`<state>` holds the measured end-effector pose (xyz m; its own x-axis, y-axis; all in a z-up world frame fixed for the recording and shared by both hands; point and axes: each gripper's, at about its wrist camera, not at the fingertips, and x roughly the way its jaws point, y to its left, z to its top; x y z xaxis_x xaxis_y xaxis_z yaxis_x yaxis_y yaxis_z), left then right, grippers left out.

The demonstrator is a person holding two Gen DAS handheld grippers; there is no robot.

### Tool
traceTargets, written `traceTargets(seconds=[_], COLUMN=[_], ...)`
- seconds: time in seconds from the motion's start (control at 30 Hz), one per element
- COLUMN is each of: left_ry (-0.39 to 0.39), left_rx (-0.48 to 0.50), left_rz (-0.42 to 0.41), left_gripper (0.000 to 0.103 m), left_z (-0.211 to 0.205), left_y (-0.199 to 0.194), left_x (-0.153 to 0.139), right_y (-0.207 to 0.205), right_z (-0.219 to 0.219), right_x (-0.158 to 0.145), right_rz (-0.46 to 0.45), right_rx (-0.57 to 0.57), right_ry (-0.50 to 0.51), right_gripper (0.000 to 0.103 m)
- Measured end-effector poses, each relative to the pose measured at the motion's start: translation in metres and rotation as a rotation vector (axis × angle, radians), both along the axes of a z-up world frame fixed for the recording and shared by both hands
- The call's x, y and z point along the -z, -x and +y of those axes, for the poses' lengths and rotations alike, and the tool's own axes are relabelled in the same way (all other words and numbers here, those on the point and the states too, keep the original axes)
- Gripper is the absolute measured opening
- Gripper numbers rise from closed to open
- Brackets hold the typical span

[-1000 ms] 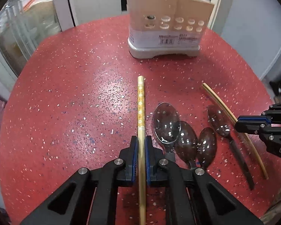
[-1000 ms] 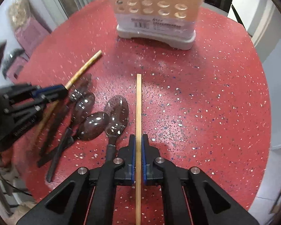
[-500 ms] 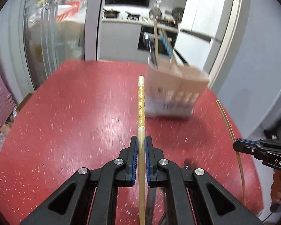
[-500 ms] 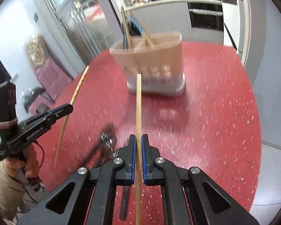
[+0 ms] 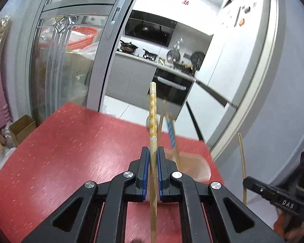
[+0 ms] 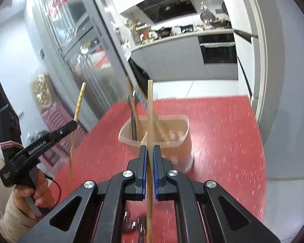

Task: Organize utensils
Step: 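Lift both chopsticks and carry them over the beige caddy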

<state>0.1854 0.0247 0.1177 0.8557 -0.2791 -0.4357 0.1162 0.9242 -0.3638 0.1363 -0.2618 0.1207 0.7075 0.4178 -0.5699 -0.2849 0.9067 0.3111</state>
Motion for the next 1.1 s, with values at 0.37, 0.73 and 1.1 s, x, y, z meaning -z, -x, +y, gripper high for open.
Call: traceTargets(seconds=[0.37,0.73,1.1], left_ry=[0.045,0.022,-0.124], left_rx=[-0.064,-0.095,-0.091], left_rz=[-0.131,-0.183,-0.187], left_gripper=[0.033,0.033,0.033], left_z=[-0.024,-0.049,-0.068], left_y=[-0.069,-0.113,-0.120], left_x=[-0.015,0.009,0.033], right_y=[-0.073,-0.131,-0.146], right_z=[0.004,0.024,0.033], right_x=[-0.024,-0.009,0.031], right_rz=[-0.158,-0.262,-0.287], right_rx=[0.077,0.117,0.090], right_ry=[-0.053,-0.013,0.073], right_gripper=[0.006,0.006,0.006])
